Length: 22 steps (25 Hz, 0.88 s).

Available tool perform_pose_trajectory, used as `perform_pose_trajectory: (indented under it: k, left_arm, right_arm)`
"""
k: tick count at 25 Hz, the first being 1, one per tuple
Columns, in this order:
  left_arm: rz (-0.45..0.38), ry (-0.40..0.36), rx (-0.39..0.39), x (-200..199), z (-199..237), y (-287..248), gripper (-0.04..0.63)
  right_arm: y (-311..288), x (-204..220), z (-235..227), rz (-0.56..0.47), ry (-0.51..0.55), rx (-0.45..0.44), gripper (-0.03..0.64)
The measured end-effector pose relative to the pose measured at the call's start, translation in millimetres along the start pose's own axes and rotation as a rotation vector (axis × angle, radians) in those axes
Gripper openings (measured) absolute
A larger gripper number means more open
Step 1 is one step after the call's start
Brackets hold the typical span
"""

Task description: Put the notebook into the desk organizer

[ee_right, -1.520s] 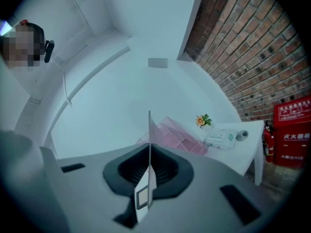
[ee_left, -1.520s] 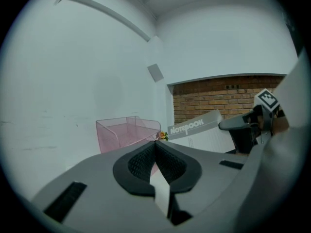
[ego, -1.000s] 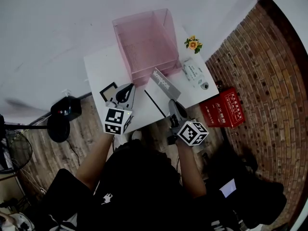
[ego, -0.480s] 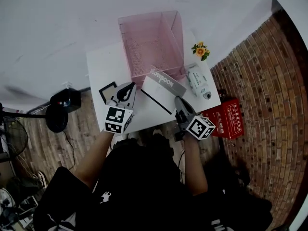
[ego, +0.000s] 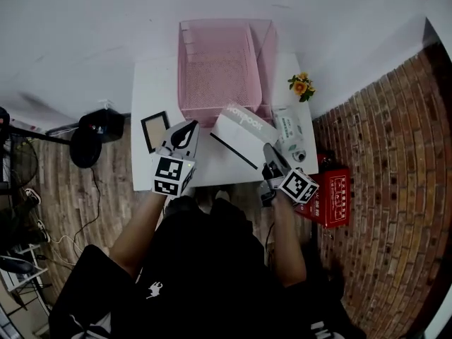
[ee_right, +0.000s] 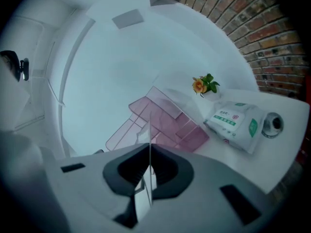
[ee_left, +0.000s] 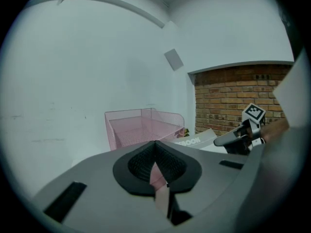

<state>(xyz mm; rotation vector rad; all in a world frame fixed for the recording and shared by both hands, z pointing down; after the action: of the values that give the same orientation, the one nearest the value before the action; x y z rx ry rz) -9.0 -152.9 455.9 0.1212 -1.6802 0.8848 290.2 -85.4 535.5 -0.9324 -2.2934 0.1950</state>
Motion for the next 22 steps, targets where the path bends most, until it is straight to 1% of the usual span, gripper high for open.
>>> perform_pose_trajectory:
  k: [3,5,11,15,17,18,19,20,21,22]
  left_arm:
    - [0.001,0.005,-0.033,-1,-9,1,0.003]
    - [0.001,0.004,-0.052,-2,-14,3,0.003]
    - [-0.002,-0.002,-0.088,-5,-25,7,0.003]
    - [0.004,-0.005,-0.096,-4,-32,9,0.003]
    - [0.017,0.003,-0.087,1,-35,6,0.003]
    - [0.029,0.023,-0.069,5,-37,3,0.003]
    - [0.045,0.063,-0.034,11,-39,-2,0.005]
    - [0.066,0.125,0.017,17,-41,-9,0.023]
    - [0.088,0.203,0.077,25,-43,-16,0.112]
    - [0.109,0.284,0.130,33,-45,-23,0.182]
  right_arm:
    - [2,-5,-14,0.012,-0.015,-0.006,0.011]
    - [3,-7,-21,0.012,-0.045,-0.032,0.011]
    - [1,-6,-48,-0.007,-0.247,-0.187,0.010]
    - [-7,2,-53,-0.009,-0.389,-0.297,0.009]
    - [-10,2,-52,-0.004,-0.420,-0.328,0.009]
    - [-12,2,-52,0.000,-0.423,-0.335,0.009]
    - [-13,2,-51,0.002,-0.425,-0.339,0.009]
    - [-14,3,-51,0.004,-0.426,-0.343,0.009]
    - [-15,3,-50,0.007,-0.424,-0.344,0.009]
    - [-16,3,-50,0.009,-0.422,-0.344,0.009]
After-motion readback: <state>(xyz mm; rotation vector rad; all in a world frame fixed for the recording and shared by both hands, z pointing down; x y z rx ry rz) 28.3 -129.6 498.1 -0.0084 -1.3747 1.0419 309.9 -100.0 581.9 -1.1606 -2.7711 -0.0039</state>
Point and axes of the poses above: the fingertips, and each gripper's own axes: y backward along the fingers, z to its left, x out of its underside, the point moved 9 cm from there along y, backward along the fingers, and after that the axes turned 12 degrees about z, right-handed, at the moved point
